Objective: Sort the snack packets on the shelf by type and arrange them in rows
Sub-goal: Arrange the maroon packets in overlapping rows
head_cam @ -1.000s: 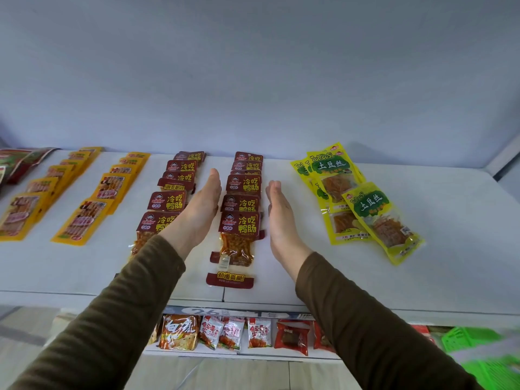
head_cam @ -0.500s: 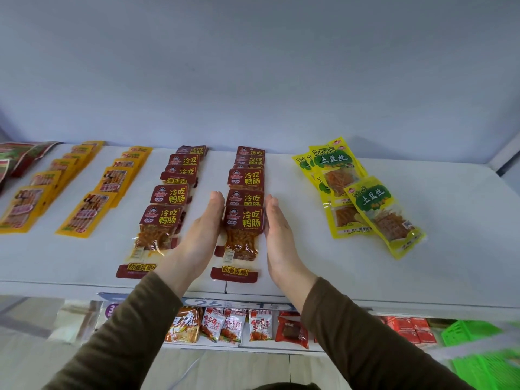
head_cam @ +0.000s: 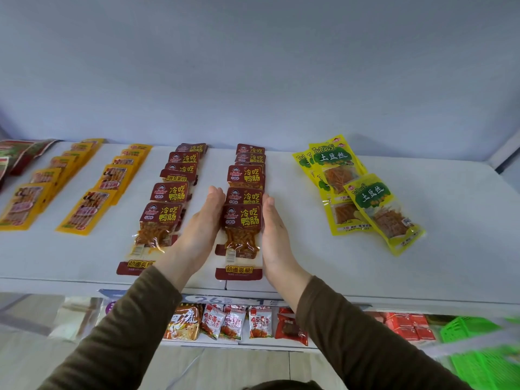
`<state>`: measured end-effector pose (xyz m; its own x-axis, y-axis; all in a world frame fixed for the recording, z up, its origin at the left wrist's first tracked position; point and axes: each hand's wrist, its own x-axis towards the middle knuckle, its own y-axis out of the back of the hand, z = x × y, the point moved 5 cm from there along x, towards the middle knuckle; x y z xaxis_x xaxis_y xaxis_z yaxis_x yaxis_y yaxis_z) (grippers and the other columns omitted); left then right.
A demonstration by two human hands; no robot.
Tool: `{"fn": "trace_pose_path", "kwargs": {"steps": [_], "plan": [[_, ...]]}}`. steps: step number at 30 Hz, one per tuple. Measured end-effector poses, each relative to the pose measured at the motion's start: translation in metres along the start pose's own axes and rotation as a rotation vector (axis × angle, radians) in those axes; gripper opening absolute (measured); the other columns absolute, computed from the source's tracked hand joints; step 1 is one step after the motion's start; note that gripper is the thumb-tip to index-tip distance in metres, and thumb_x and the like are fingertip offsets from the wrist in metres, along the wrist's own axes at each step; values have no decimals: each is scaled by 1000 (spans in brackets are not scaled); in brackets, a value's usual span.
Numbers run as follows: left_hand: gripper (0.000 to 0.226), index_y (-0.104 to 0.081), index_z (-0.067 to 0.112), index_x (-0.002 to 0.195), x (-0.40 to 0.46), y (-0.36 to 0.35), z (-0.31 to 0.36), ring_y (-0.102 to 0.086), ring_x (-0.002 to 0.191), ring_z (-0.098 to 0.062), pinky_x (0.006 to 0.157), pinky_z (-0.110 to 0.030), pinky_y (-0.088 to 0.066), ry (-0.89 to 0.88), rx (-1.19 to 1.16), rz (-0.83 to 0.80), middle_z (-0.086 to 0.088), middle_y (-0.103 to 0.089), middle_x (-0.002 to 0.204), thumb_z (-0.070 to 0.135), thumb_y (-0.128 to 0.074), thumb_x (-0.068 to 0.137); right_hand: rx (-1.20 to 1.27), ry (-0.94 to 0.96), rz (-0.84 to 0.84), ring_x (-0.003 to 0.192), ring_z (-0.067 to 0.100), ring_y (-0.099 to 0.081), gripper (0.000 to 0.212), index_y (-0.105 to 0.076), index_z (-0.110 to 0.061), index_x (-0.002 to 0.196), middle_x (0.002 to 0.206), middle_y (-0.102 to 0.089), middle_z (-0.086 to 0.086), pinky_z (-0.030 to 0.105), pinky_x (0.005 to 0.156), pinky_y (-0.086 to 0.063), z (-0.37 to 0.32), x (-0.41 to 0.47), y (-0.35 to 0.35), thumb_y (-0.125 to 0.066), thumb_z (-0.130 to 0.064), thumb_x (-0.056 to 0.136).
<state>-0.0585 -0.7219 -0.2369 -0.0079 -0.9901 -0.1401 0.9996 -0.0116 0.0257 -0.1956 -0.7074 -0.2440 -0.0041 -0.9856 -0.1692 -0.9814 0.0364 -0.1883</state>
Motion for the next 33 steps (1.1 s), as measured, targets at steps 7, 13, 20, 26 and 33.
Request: {"fn": "trace_pose_path", "kwargs": {"steps": [7,13,20,26,33], "plan": [[70,-36,22,156,15,9,8,-42,135,3,104,-15,-32,2,33,17,11,-40,154,65,-31,101,-44,81,99,98,-42,-40,76,-28,-31,160,152,-35,-22,-9,76,-38,-5,25,16,-35,-72,96],[65,-44,22,151,45,-1,24,-53,121,10,88,-6,-43,-2,49,-25,10,-52,143,64,-31,102,40,-34,102,110,-1,-64,66,-44,-25,152,147,-56,-1,32,101,-51,-16,65,8,-29,-66,103],[50,-66,25,112,52,-8,19,-71,84,6,64,-13,-56,53,-85,-37,19,-69,102,67,-41,98,43,-69,84,120,25,-66,81,-52,-30,145,134,-67,4,51,107,-51,-13,63,-4,-32,-79,84],[57,-55,21,136,44,-7,22,-66,78,17,61,-6,-51,19,-63,-18,24,-62,105,63,-36,102,35,-38,113,115,6,-66,68,-45,-30,151,135,-63,-7,35,98,-56,-15,62,3,-31,-70,98],[78,-34,32,156,-5,18,4,-29,147,-4,115,-23,-30,-23,57,29,13,-32,161,78,-35,93,-73,80,69,87,-40,-46,51,-35,-27,157,114,-43,-40,-7,66,-38,1,12,24,-43,-38,109]]}}
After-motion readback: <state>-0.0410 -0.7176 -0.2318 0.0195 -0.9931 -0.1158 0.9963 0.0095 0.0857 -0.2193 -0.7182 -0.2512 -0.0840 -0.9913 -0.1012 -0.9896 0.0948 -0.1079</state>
